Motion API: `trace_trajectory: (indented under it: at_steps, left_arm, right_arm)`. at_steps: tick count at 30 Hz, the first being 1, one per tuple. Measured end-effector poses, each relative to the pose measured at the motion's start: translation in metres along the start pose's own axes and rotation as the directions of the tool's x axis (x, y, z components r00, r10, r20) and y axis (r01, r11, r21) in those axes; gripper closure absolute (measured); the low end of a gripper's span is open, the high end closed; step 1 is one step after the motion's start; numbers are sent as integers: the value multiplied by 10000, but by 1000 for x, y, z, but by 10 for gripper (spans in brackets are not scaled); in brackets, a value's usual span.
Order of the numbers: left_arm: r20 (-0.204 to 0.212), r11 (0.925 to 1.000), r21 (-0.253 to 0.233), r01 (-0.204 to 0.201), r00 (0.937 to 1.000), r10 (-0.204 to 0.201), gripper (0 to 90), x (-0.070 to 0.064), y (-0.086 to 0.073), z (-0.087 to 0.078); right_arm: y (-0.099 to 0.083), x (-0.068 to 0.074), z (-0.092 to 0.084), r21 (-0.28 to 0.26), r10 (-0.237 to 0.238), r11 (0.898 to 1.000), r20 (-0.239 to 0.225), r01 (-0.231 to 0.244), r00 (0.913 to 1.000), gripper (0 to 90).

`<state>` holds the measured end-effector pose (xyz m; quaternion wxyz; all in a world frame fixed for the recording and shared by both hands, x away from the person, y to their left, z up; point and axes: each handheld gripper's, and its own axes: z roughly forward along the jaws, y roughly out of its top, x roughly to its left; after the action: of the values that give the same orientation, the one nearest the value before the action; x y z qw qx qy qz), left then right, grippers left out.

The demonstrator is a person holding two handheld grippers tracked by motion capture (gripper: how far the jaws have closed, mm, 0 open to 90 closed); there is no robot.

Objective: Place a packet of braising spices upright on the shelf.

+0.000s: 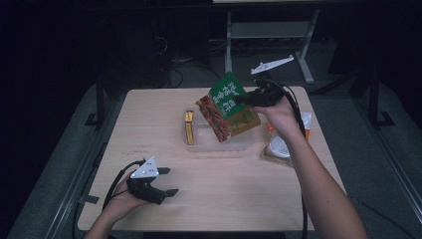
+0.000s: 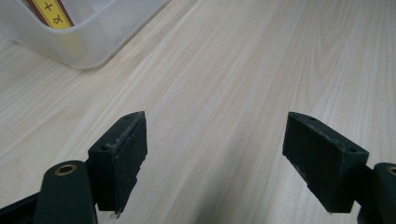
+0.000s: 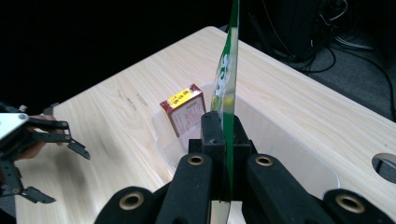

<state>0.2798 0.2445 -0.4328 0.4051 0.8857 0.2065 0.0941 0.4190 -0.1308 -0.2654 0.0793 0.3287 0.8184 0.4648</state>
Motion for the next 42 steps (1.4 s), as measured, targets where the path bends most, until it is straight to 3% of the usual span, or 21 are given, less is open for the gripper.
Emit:
trace_trajectory:
  at_steps: [14, 20, 42]
  left_arm:
    - [0, 9998, 107, -196, 9998, 196, 216, 0, 1, 2]
    - [56, 9997, 114, -223, 9997, 223, 216, -1, 1, 3]
    - [163, 9995, 166, -270, 9995, 267, 215, -2, 0, 4]
  right_arm:
    - [10, 4, 31, 1052, 36, 9944, 834, -124, 9965, 900]
    - [12, 3, 40, 1205, 180, 9922, 1036, -306, 9945, 900]
    - [19, 2, 56, 1514, 331, 9872, 1096, -496, 9934, 890]
